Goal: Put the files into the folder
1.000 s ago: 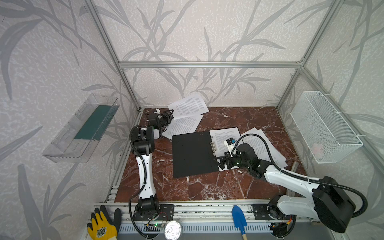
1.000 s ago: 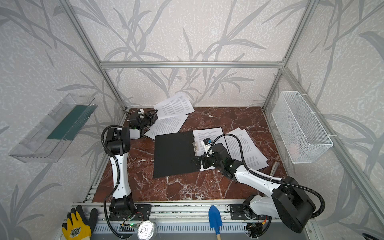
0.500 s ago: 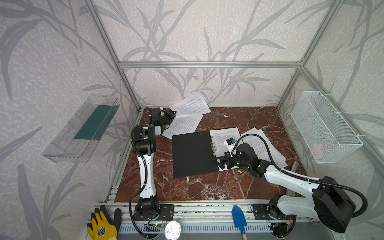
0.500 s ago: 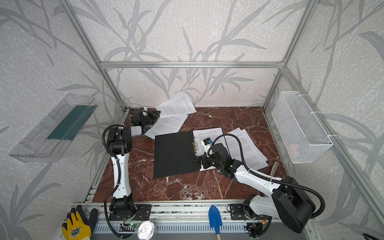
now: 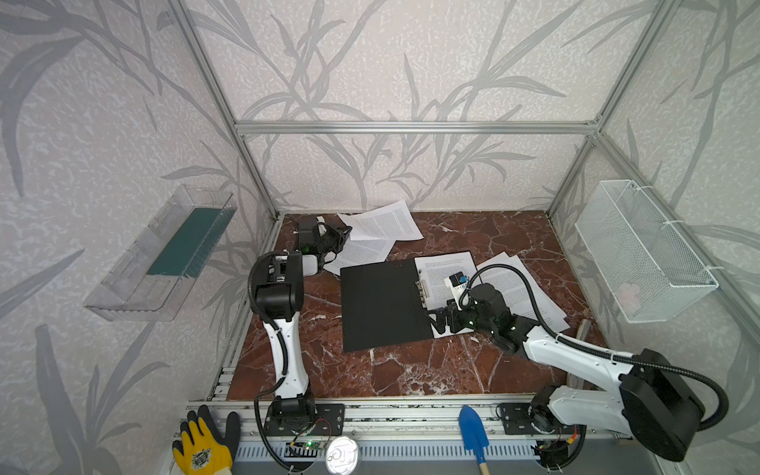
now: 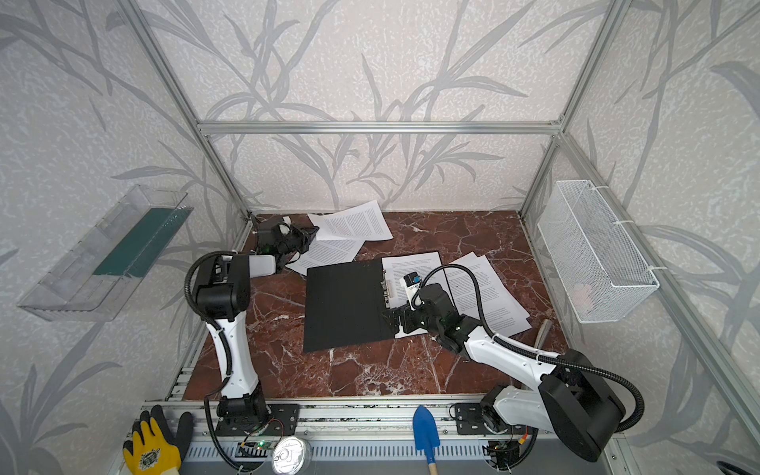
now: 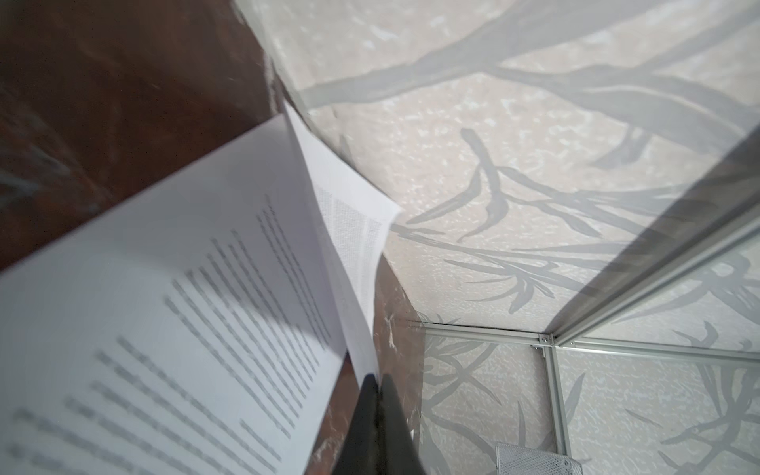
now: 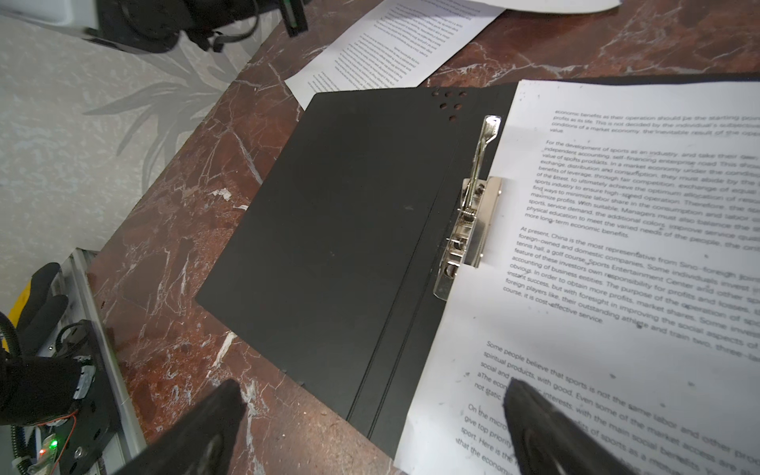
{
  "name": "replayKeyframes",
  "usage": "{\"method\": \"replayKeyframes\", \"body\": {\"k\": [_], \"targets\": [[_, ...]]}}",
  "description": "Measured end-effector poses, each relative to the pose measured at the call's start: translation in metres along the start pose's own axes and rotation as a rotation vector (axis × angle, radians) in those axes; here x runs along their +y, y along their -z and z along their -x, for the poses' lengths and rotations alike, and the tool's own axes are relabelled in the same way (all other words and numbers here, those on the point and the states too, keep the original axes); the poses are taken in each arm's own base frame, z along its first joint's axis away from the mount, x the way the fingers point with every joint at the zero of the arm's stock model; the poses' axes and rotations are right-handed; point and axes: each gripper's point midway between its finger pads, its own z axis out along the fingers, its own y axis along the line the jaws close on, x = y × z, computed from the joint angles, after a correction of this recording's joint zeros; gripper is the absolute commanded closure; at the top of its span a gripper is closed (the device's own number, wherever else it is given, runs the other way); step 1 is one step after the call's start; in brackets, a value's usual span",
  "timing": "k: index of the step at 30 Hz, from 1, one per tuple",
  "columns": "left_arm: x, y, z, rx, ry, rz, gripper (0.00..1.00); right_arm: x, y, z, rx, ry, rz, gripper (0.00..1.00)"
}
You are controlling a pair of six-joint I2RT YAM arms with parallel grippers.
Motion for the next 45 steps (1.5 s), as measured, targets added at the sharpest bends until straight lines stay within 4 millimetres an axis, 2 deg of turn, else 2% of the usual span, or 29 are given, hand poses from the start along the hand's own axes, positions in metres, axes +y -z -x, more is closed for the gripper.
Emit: {"method": "replayKeyframes", "body": {"k": [5, 8, 11, 14, 17, 19, 21, 26, 30, 34, 39, 42, 45], "targets": [[-0.091, 0.044, -0.039, -0.031, -0.112, -0.101, 1.00, -0.008, 0.001, -0.002, 0.010, -0.011, -0.029, 0.01], [-0.125, 0.059, -0.070, -0.026, -0.167, -0.116, 1.00, -0.019, 0.005, 0.000, 0.009, -0.043, -0.051, 0.01], [-0.138, 0.059, -0.111, 0.007, -0.200, -0.084, 1.00, -0.032, 0.014, 0.008, -0.016, -0.086, -0.080, 0.01], [-0.133, 0.057, -0.154, 0.054, -0.218, -0.019, 1.00, -0.044, 0.025, 0.014, -0.036, -0.131, -0.107, 0.01], [-0.123, 0.059, -0.185, 0.084, -0.235, 0.061, 1.00, -0.054, 0.034, 0.019, -0.054, -0.169, -0.128, 0.01], [-0.117, 0.061, -0.191, 0.080, -0.251, 0.115, 1.00, -0.058, 0.037, 0.020, -0.058, -0.191, -0.127, 0.01], [-0.117, 0.062, -0.187, 0.065, -0.259, 0.161, 1.00, -0.059, 0.038, 0.018, -0.050, -0.207, -0.125, 0.01], [-0.144, 0.063, -0.182, 0.039, -0.287, 0.144, 1.00, -0.058, 0.038, 0.015, -0.033, -0.222, -0.111, 0.01], [-0.142, 0.067, -0.212, 0.081, -0.314, 0.154, 1.00, -0.057, 0.041, 0.016, -0.042, -0.236, -0.096, 0.01], [-0.131, 0.086, -0.246, 0.110, -0.361, 0.187, 1.00, -0.052, 0.041, 0.016, -0.034, -0.253, -0.066, 0.01], [-0.127, 0.119, -0.262, 0.067, -0.411, 0.197, 1.00, -0.045, 0.041, 0.014, -0.018, -0.288, -0.022, 0.01], [-0.110, 0.134, -0.263, 0.031, -0.426, 0.216, 1.00, -0.043, 0.041, 0.013, -0.010, -0.318, -0.008, 0.01], [-0.075, 0.145, -0.263, 0.002, -0.440, 0.268, 1.00, -0.041, 0.041, 0.013, -0.008, -0.356, -0.001, 0.01]]}}
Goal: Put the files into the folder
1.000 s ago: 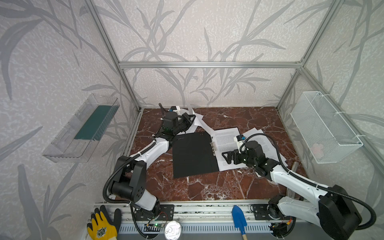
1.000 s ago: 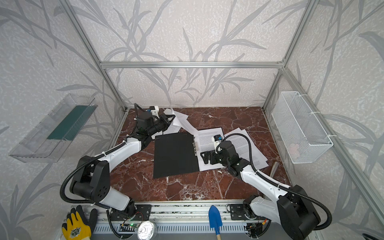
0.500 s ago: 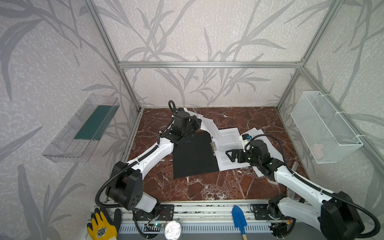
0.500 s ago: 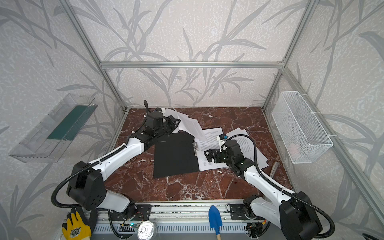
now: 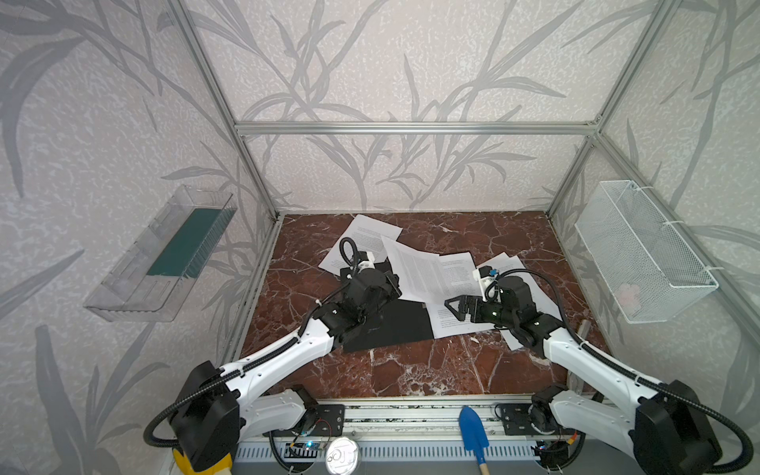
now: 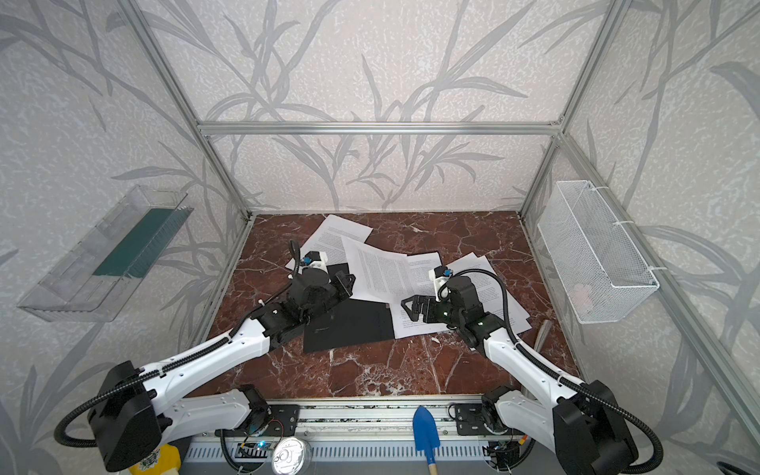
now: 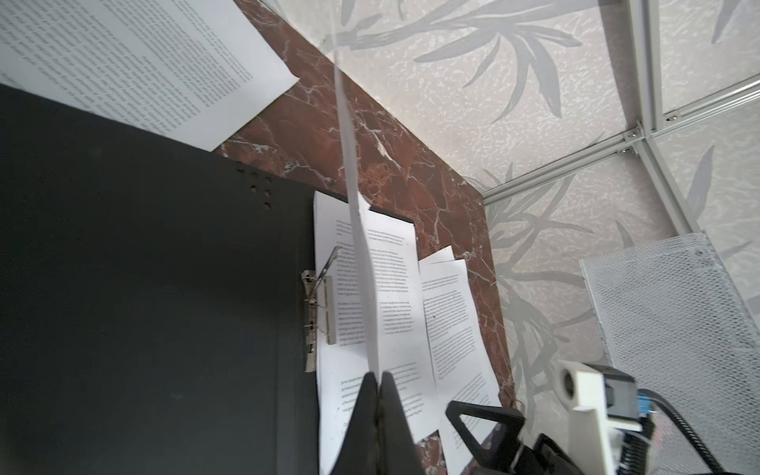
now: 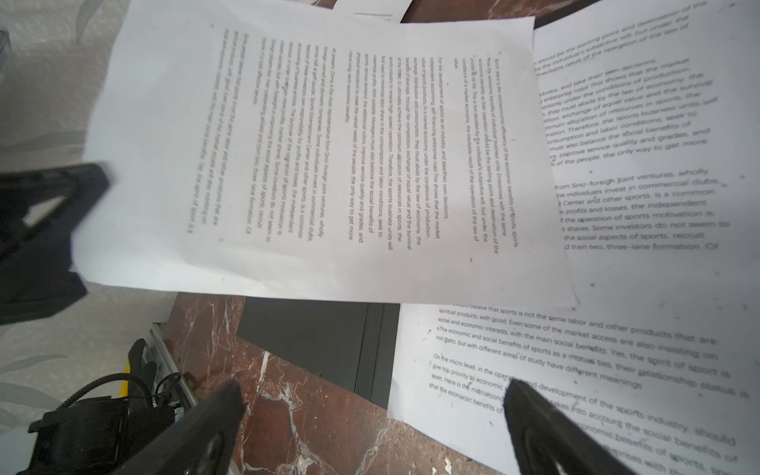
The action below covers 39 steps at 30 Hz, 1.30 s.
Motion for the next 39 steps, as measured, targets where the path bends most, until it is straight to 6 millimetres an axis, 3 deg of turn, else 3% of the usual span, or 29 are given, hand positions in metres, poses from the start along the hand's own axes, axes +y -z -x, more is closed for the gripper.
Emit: {"method": "replayKeyframes", "body": {"k": [4, 8, 13, 23, 32, 39], "targets": [[0.049, 0.001, -0.019, -0.016, -0.010, 0.092, 1.00, -0.001, 0.003, -0.012, -0.007, -0.053, 0.006, 0.01], [0.069, 0.004, -0.022, -0.055, -0.002, 0.123, 1.00, 0.000, -0.002, -0.040, 0.034, -0.070, -0.012, 0.01], [0.069, 0.005, -0.016, -0.111, 0.035, 0.114, 1.00, 0.010, -0.014, -0.050, 0.045, -0.070, -0.011, 0.01], [0.061, 0.002, -0.016, -0.134, 0.126, 0.072, 1.00, 0.016, -0.059, -0.065, 0.044, -0.156, 0.024, 0.01], [0.054, 0.003, -0.013, -0.154, 0.178, 0.023, 1.00, 0.031, -0.082, -0.056, -0.032, -0.253, 0.102, 0.01], [0.053, 0.003, -0.016, -0.145, 0.198, 0.005, 1.00, 0.034, -0.102, -0.059, -0.060, -0.346, 0.152, 0.01]]}}
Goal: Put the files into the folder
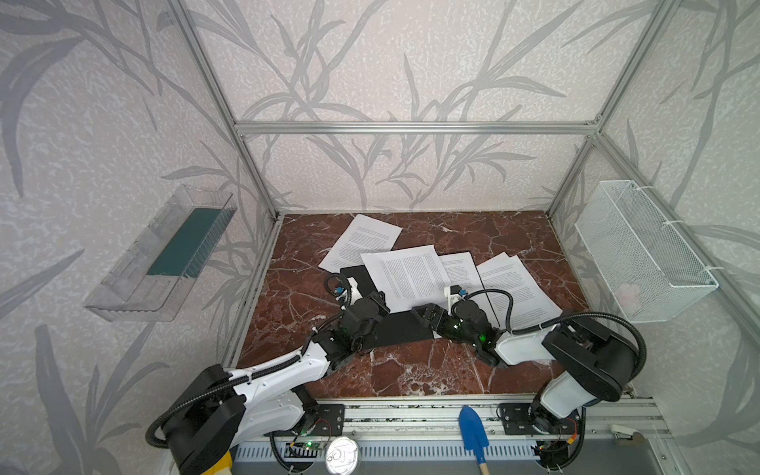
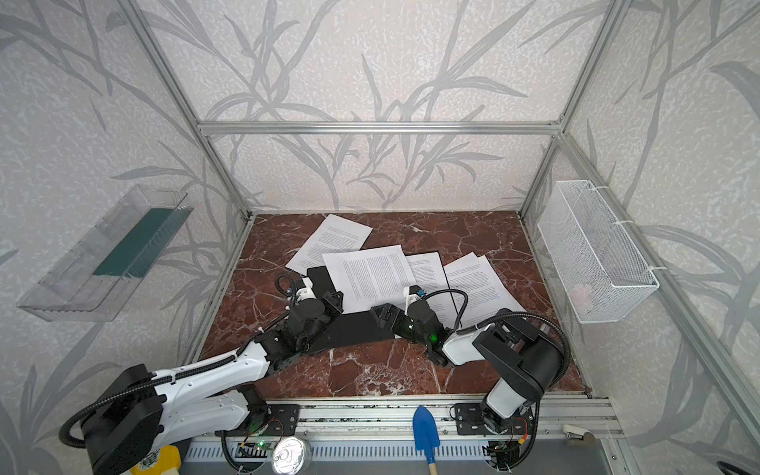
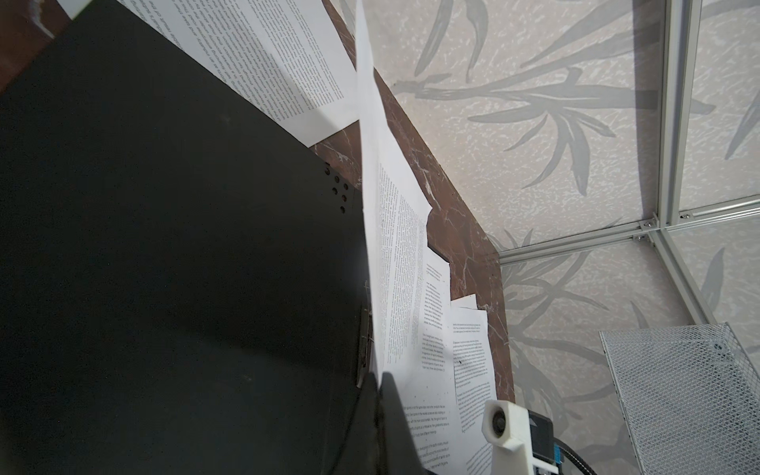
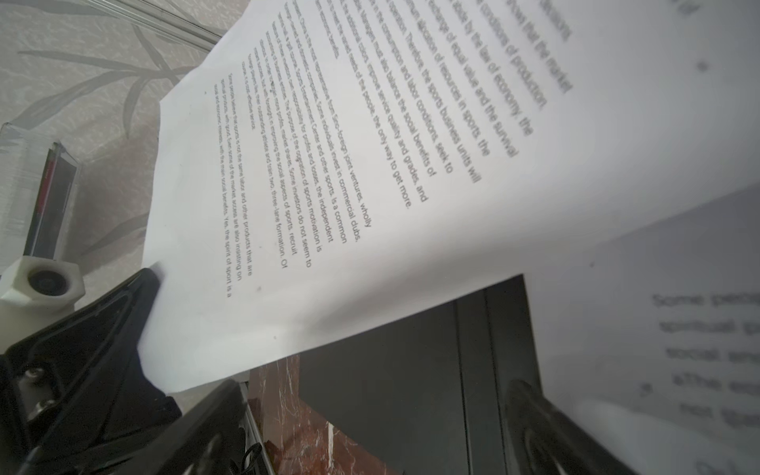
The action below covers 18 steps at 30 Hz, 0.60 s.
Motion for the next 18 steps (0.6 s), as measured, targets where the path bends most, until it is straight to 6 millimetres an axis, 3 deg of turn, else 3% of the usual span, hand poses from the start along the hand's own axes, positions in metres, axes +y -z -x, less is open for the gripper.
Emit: {"method": "replayKeyframes", "body": {"k": [7, 18], "targets": [[-0.003, 0.006, 0.001, 0.000, 0.018, -0.025, 1.00, -0.002, -0.017, 0.003, -0.055, -0.055, 0.072, 0.00], [0.006, 0.012, 0.000, 0.004, 0.027, -0.023, 1.00, 0.005, -0.019, 0.020, -0.155, -0.094, 0.137, 0.22]]}}
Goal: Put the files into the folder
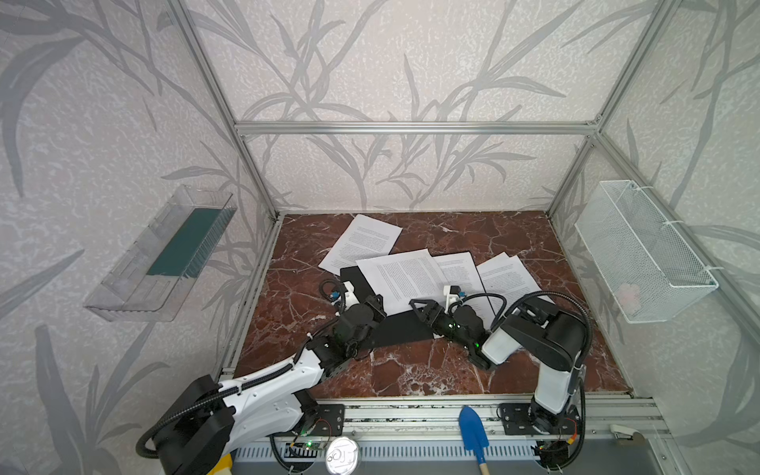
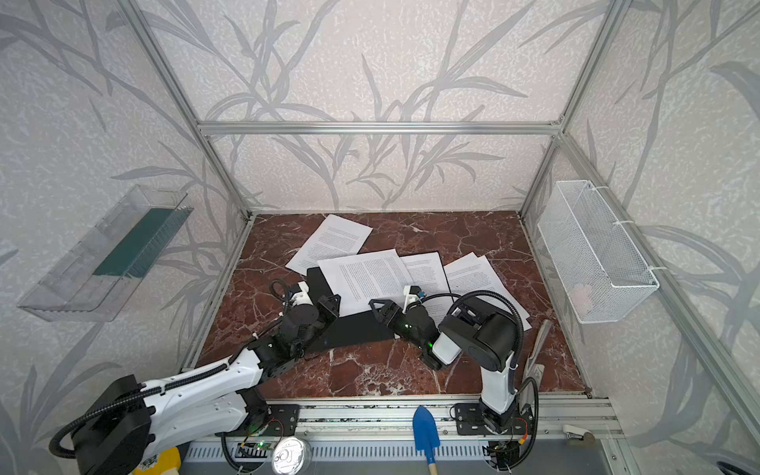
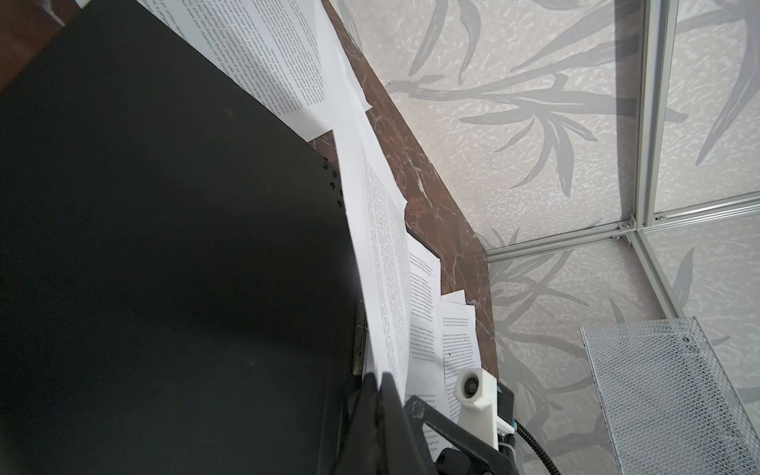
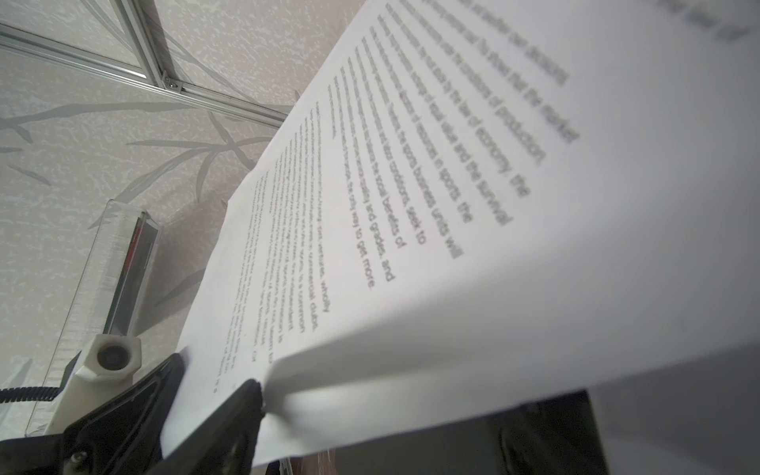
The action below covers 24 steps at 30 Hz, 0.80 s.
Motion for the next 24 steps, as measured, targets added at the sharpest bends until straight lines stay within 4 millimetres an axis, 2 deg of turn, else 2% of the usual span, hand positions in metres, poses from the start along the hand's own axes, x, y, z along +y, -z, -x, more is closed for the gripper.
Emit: {"method": "replayKeyframes", "body": {"k": [5, 12, 24], "targets": [[0.001, 0.000, -0.001, 0.001, 0.000, 0.001, 1.00, 0.003, 0.000, 0.007, -0.038, -0.007, 0.008, 0.24], [0.008, 0.000, -0.003, 0.005, -0.005, 0.015, 1.00, 0.003, 0.001, 0.014, -0.078, -0.019, 0.002, 0.31], [0.021, 0.002, -0.003, -0.004, -0.012, 0.051, 1.00, -0.003, 0.005, 0.019, -0.111, -0.041, -0.016, 0.51]]}}
